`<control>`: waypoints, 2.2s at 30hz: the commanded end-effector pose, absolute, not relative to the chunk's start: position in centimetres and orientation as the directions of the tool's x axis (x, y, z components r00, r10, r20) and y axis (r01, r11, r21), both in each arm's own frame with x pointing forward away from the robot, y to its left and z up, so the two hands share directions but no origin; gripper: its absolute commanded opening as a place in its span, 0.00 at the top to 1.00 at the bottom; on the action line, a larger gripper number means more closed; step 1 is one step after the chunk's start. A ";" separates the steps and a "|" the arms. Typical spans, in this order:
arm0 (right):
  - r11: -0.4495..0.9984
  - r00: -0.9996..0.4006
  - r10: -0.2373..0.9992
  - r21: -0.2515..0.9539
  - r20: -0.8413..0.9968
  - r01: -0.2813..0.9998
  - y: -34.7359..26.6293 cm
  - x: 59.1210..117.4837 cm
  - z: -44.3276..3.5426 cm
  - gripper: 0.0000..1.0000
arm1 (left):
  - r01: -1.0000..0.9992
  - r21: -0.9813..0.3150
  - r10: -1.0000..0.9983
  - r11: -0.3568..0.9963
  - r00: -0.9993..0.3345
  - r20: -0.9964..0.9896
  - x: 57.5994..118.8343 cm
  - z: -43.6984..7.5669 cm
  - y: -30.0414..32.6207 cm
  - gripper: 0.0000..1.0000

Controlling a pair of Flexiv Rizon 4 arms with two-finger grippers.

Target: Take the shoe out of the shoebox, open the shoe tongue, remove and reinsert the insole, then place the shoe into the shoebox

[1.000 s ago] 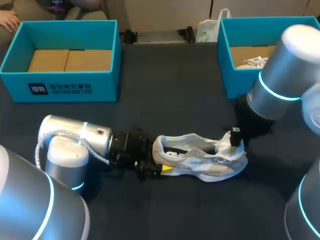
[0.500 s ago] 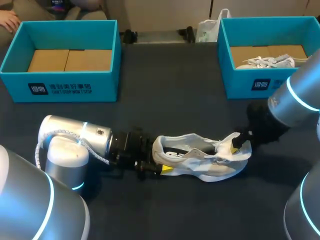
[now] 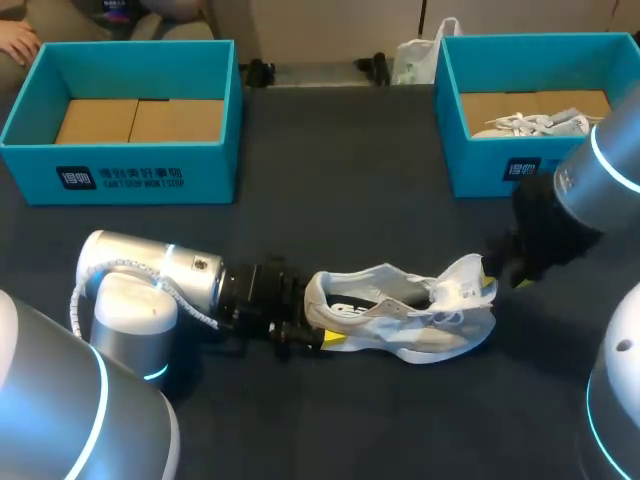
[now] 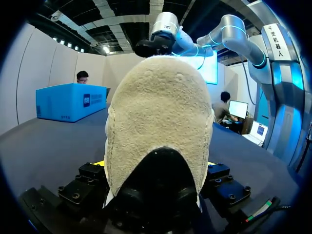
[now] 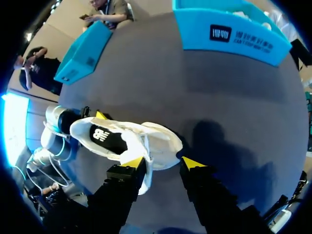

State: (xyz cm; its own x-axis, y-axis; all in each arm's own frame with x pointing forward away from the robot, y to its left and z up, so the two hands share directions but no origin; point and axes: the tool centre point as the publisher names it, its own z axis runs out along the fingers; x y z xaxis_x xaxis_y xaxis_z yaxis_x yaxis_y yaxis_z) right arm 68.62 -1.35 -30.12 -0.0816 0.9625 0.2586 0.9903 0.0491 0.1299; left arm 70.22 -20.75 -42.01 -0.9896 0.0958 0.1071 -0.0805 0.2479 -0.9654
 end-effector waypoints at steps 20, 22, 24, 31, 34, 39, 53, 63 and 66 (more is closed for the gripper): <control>0.585 -0.582 0.811 0.072 -0.056 0.808 8.3 68.6 -21.0 0.66 | -0.080 -0.966 0.095 0.247 -0.990 0.107 70.2 -42.0 -20.7 1.00; 0.631 -0.629 0.776 0.065 -0.056 0.773 9.3 68.3 -20.9 0.78 | -0.080 -0.966 0.095 0.247 -0.990 0.107 70.2 -42.0 -20.7 1.00; 0.674 -0.674 0.738 0.075 -0.023 0.735 10.1 68.1 -20.9 1.00 | -0.080 -0.966 0.095 0.247 -0.990 0.107 70.2 -42.0 -20.7 1.00; 0.762 -0.769 0.637 0.103 0.057 0.639 11.5 67.6 -20.9 1.00 | -0.080 -0.966 0.095 0.247 -0.990 0.107 70.2 -42.0 -20.7 1.00; 0.762 -0.769 0.637 0.103 0.057 0.639 11.5 67.6 -20.9 1.00 | -0.080 -0.966 0.095 0.247 -0.990 0.107 70.2 -42.0 -20.7 1.00; 0.802 -0.807 0.589 0.089 0.041 0.590 12.6 67.7 -21.4 1.00 | -0.080 -0.966 0.095 0.247 -0.990 0.107 70.2 -42.0 -20.7 1.00; 0.953 -0.954 0.297 0.051 0.025 0.298 16.5 67.6 -24.6 1.00 | -0.080 -0.966 0.095 0.247 -0.990 0.107 70.2 -42.0 -20.7 1.00; 0.968 -0.971 0.238 0.077 0.016 0.239 17.7 68.3 -26.2 1.00 | -0.080 -0.966 0.095 0.247 -0.990 0.107 70.2 -42.0 -20.7 1.00; 0.972 -0.981 0.194 0.137 0.007 0.193 18.2 68.5 -27.3 1.00 | -0.080 -0.966 0.095 0.247 -0.990 0.107 70.2 -42.0 -20.7 1.00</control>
